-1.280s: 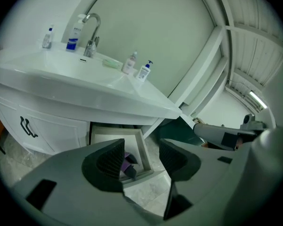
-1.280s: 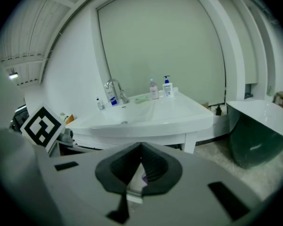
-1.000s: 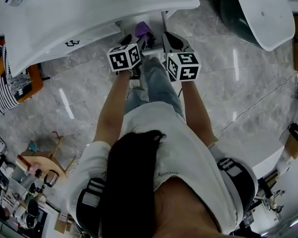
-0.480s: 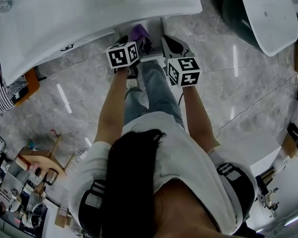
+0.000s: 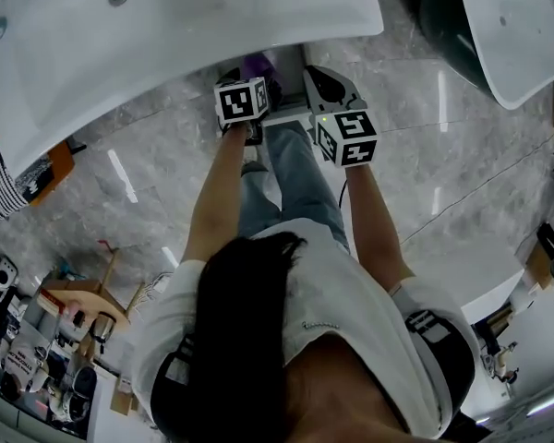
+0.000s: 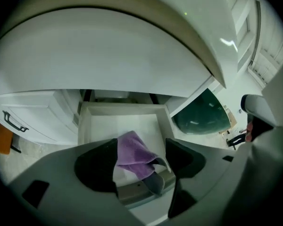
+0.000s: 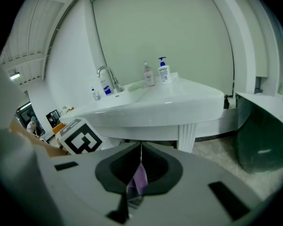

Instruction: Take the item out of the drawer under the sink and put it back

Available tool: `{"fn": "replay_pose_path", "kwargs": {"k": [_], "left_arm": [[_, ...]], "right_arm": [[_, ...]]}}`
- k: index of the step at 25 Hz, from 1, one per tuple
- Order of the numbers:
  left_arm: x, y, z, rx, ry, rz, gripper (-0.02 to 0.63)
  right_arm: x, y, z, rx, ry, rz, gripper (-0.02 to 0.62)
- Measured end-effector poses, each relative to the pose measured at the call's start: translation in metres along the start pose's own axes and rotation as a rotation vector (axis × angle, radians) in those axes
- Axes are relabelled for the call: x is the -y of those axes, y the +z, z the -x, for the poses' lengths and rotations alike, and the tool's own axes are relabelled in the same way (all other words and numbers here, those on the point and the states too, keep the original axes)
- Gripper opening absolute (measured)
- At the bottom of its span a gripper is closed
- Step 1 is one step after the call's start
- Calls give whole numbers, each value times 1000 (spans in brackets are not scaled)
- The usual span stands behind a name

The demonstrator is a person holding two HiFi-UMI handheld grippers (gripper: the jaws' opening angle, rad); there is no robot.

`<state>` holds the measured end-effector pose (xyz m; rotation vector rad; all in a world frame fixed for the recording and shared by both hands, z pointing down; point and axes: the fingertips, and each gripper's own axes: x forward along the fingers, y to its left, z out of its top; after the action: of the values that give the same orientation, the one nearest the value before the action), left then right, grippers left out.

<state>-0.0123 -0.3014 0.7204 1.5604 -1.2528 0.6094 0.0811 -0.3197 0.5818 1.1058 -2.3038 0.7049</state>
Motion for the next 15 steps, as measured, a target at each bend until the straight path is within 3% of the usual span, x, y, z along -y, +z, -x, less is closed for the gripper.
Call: {"fn": "replay_pose_path", "kwargs": {"k": [15], "left_arm": [[-21, -26, -36, -78, 129, 26, 314]], "right_arm": [[13, -2, -22, -9, 19, -10, 17]]}}
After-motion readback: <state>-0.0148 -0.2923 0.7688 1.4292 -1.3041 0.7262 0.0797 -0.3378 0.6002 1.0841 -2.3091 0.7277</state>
